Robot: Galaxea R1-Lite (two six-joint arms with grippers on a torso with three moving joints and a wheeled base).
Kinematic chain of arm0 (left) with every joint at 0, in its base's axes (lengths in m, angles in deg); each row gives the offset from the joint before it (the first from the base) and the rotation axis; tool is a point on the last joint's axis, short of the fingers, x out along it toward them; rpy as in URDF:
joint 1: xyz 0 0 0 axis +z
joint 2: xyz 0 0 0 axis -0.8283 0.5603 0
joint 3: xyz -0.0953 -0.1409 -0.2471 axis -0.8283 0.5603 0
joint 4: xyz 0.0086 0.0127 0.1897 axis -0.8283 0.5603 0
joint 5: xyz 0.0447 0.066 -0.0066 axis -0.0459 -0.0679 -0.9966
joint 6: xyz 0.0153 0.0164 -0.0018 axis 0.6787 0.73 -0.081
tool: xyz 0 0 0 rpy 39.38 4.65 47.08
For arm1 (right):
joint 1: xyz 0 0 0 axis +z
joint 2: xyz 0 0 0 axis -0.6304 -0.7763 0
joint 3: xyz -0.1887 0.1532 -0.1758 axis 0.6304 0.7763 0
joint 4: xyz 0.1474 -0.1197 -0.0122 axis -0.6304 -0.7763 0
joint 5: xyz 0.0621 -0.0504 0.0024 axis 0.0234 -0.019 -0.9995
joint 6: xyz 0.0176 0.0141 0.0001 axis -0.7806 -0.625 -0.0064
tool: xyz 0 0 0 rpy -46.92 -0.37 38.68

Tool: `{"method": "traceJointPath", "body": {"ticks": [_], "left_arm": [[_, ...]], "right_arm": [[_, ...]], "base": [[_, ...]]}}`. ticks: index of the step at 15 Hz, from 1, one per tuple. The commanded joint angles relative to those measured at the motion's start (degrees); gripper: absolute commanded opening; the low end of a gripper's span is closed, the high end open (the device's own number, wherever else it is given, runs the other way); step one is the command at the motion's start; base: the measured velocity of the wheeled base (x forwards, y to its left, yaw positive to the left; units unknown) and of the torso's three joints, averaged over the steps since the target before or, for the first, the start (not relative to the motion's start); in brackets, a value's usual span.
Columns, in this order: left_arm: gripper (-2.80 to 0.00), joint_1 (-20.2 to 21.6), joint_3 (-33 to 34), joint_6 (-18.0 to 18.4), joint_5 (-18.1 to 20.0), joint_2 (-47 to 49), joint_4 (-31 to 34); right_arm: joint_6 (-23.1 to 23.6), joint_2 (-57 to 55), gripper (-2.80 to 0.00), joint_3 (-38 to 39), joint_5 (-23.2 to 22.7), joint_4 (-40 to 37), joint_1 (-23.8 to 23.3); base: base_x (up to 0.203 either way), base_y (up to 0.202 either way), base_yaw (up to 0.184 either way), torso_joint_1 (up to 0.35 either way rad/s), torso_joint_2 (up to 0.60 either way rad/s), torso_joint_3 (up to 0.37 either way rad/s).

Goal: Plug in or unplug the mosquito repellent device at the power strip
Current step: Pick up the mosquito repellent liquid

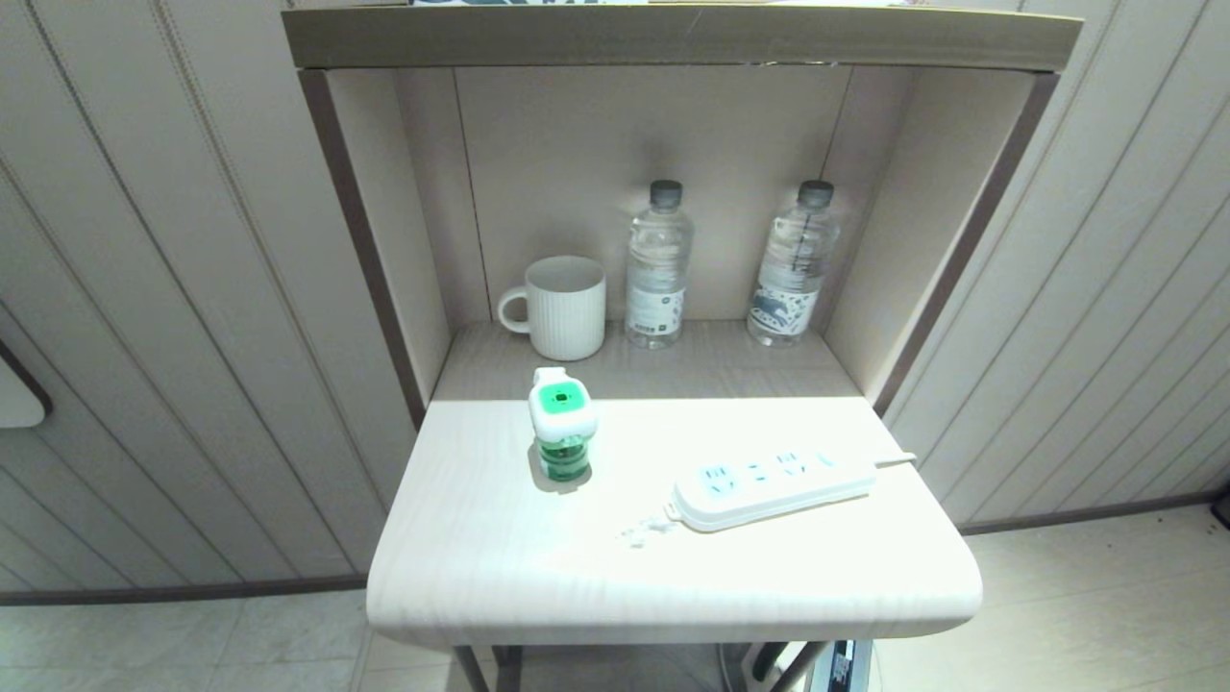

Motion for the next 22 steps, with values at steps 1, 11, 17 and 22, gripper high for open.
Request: {"method": "traceJointPath", "body": {"ticks": [1,11,17,22], "left_arm": [[-2.80,0.0,0.0,0.0,0.0,0.1,0.0],[-2.80,0.0,0.1,0.0,0.0,0.1,0.0],[-2.80,0.0,0.0,0.0,0.0,0.1,0.0],[-2.80,0.0,-0.1,0.0,0.0,0.1,0.0]], "right_arm": [[-0.3,8.7,-2.80,0.5,0.7,-1.2,-0.4],[-6.3,15.3,-2.80,0.6,7.0,-9.7,-0.5],[-7.6,15.2,-2.80,0.6,7.1,-9.7,-0.5],[-7.4,15.3,-2.80,0.6,7.0,-9.7,-0.4]], "base": [[0.000,0.000,0.000,0.000,0.00,0.000],[0.000,0.000,0.000,0.000,0.00,0.000],[0.000,0.000,0.000,0.000,0.00,0.000],[0.000,0.000,0.000,0.000,0.00,0.000]]}}
